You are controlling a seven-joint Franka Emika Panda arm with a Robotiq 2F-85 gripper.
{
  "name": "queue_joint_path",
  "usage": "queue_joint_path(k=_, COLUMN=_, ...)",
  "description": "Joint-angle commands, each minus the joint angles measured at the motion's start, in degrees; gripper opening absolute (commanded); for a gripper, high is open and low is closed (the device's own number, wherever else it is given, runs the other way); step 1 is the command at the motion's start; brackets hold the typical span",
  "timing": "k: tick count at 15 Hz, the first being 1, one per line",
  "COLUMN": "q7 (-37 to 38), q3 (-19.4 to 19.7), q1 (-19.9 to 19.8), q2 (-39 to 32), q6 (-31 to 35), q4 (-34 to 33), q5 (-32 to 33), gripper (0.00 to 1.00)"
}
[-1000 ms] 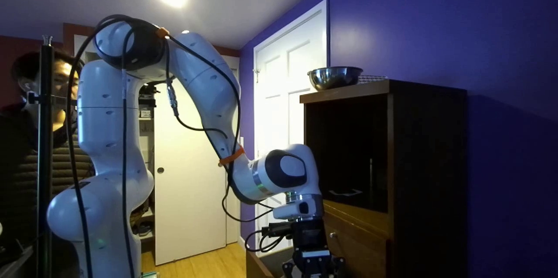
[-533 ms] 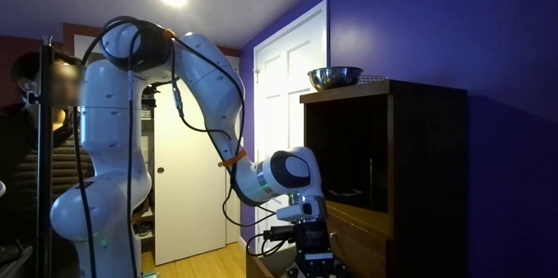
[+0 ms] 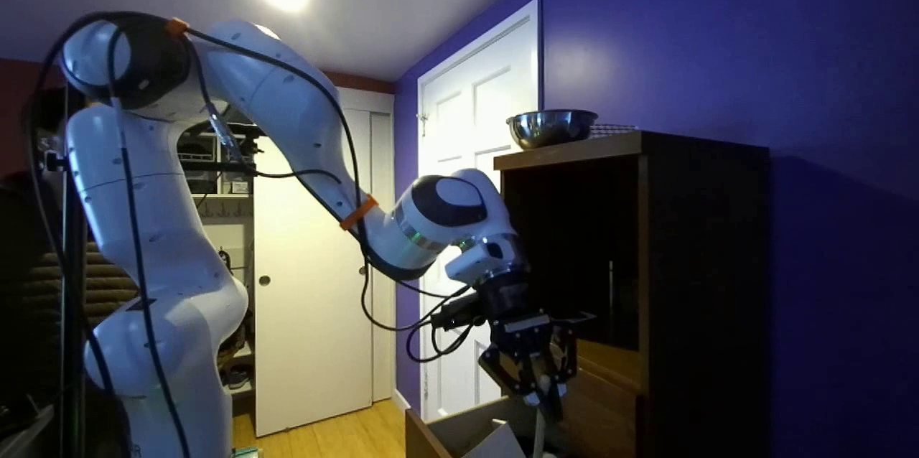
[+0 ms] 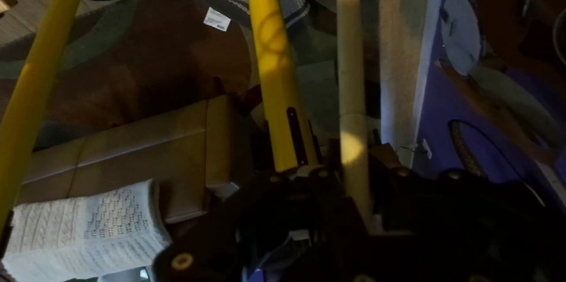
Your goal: Put the wooden spoon on the shelf above the open drawer
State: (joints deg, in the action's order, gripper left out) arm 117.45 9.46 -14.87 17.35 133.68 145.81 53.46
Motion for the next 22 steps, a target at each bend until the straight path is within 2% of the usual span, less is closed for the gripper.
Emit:
queue_joint_path(k=1, q7=-11.33, q3=3.48, q1=0.30, q2=8.58, q6=1.39, q4=2.40, q5=-8.38, gripper=0.02)
queue_joint_path(k=5, q7=-26.76, q3=7.06, q1=0.00, q2=12.46, q6=2.65, q4=3.18, q5=-24.76, gripper=0.02)
queue_joint_path(k=8, q7=-36.00, q3=7.59, q1=-1.19, q2=13.89, q6=2.21, q4=3.04, q5=-36.41, gripper=0.02)
queue_joint_path(k=11, q7=-44.71, q3=9.12, q1=-0.62, q2=14.37, q6=2.54, q4=3.00, q5=-49.10, gripper=0.02)
queue_joint_path(k=12, q7=-50.84, q3=8.78, q1=-0.55, q2=14.73, q6=2.48, q4=3.57, q5=-49.62, gripper=0.02)
queue_joint_path(k=13, q7=-45.83, q3=5.02, q1=-4.23, q2=11.97, q6=1.33, q4=1.56, q5=-48.20, gripper=0.09)
queue_joint_path(k=14, q7=-48.86, q3=5.15, q1=-4.18, q2=12.12, q6=1.29, q4=1.73, q5=-49.63, gripper=0.09)
queue_joint_path(k=15, q7=-50.29, q3=5.18, q1=-4.17, q2=12.27, q6=1.30, q4=1.94, q5=-50.21, gripper=0.02)
queue_joint_path(k=18, q7=-46.95, q3=3.46, q1=-4.60, q2=10.19, q6=-4.17, q4=-0.40, q5=-54.61, gripper=0.02)
queue_joint_path(k=21, q7=-44.95, q3=1.92, q1=-5.66, q2=9.43, q6=-6.43, q4=-1.05, q5=-55.56, gripper=0.02)
queue_joint_path(k=22, q7=-44.25, q3=1.01, q1=-6.03, q2=9.21, q6=-6.78, q4=-0.81, q5=-54.44, gripper=0.34)
